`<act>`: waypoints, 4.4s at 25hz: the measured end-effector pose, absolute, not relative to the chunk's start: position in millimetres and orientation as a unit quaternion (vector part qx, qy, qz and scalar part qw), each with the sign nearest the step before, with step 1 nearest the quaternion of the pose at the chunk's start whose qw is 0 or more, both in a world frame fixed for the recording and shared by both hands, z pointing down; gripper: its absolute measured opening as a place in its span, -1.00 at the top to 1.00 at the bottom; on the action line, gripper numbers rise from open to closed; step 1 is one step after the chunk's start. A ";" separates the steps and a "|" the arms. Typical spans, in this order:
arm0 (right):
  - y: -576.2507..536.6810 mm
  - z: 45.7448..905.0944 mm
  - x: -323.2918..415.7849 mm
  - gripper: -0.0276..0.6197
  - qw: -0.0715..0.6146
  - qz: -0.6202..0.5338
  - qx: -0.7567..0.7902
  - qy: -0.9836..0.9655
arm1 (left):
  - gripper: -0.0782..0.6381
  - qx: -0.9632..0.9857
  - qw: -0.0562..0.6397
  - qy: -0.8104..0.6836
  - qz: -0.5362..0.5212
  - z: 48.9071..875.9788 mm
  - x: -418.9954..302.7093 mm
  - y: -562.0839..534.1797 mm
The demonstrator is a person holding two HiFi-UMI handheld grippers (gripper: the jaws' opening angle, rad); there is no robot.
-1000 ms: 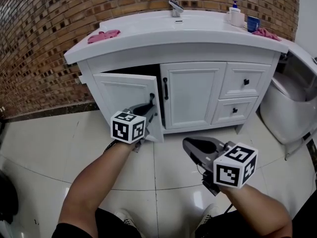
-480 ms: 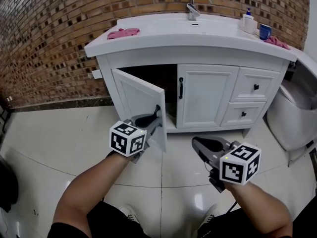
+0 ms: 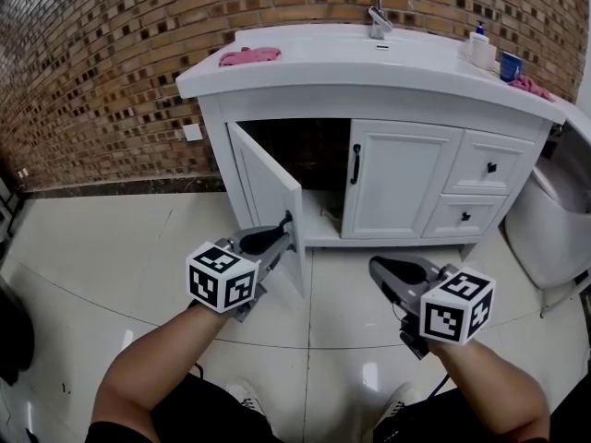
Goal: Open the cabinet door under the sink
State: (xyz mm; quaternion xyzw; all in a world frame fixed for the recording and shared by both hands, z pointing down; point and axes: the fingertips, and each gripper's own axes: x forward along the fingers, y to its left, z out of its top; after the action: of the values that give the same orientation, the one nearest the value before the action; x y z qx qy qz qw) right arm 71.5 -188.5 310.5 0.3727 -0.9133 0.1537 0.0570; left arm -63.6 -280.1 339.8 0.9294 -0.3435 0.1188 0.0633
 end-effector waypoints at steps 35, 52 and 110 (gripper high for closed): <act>-184.6 331.8 67.7 0.90 0.105 0.138 0.373 -0.912 | 0.67 0.889 0.065 -0.448 0.074 333.6 -214.7 -261.4; -180.9 328.9 67.4 0.90 0.105 0.133 0.373 -0.912 | 0.68 0.863 0.058 -0.498 0.061 333.1 -254.0 -269.0; -157.3 323.1 104.1 0.90 0.093 0.136 0.415 -0.895 | 0.76 0.970 0.039 -0.226 0.075 312.6 -16.4 -178.1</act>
State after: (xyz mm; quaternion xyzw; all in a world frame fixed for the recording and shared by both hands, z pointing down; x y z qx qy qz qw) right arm 104.1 -157.3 323.1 0.4147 -0.8950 0.1358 0.0928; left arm -16.4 -178.1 312.6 0.9704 -0.2261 0.0752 0.0395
